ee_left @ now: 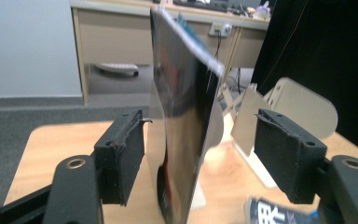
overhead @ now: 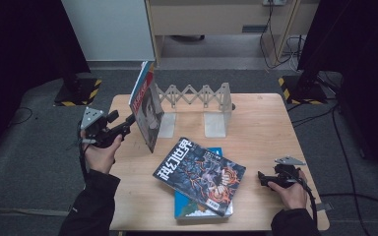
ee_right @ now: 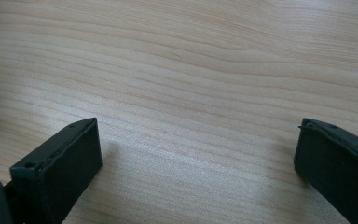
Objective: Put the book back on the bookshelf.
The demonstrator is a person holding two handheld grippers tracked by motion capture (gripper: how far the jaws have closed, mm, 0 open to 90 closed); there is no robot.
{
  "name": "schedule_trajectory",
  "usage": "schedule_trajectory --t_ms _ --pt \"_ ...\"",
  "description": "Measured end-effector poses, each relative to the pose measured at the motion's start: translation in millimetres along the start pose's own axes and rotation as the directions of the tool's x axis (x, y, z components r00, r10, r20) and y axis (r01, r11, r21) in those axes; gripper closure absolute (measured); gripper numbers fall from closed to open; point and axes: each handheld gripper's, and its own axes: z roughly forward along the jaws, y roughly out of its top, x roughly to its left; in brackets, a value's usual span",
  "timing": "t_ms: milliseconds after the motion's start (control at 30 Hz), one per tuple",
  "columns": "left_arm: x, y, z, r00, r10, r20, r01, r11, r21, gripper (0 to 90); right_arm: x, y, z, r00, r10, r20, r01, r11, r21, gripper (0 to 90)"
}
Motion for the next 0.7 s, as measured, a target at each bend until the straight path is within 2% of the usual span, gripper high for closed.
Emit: schedule_trajectory --t_ms 133,333,467,600,700 --pt "1.9 -18.3 -1.6 1.0 0.005 0.005 -0.005 0.9992 0.04 31.0 -0.1 0.6 -1.5 1.0 0.007 0.0 -0.007 1.0 0.003 5.5" --pt "0.3 -46.7 1.5 0.9995 0.022 0.022 -0.025 0.9935 0.111 30.1 -0.6 2.3 -6.4 0.9999 0.007 0.009 -0.007 1.0 0.015 14.6" --pt "-3.4 -65.1 5.9 0.9988 0.032 0.037 -0.037 0.9863 0.16 29.3 1.8 5.7 -9.7 0.9998 0.017 -0.004 -0.017 1.0 -0.009 16.3" --pt "-4.6 -79.3 7.9 0.9977 0.034 0.058 -0.045 0.9773 0.207 28.4 5.0 10.0 -14.9 0.9999 0.005 -0.015 -0.005 0.999 -0.035 18.0" --pt "-4.4 -86.7 8.5 0.9975 0.014 0.069 -0.029 0.9757 0.217 27.9 8.4 12.9 -18.8 0.9996 0.011 -0.028 -0.012 0.998 -0.054 19.0"
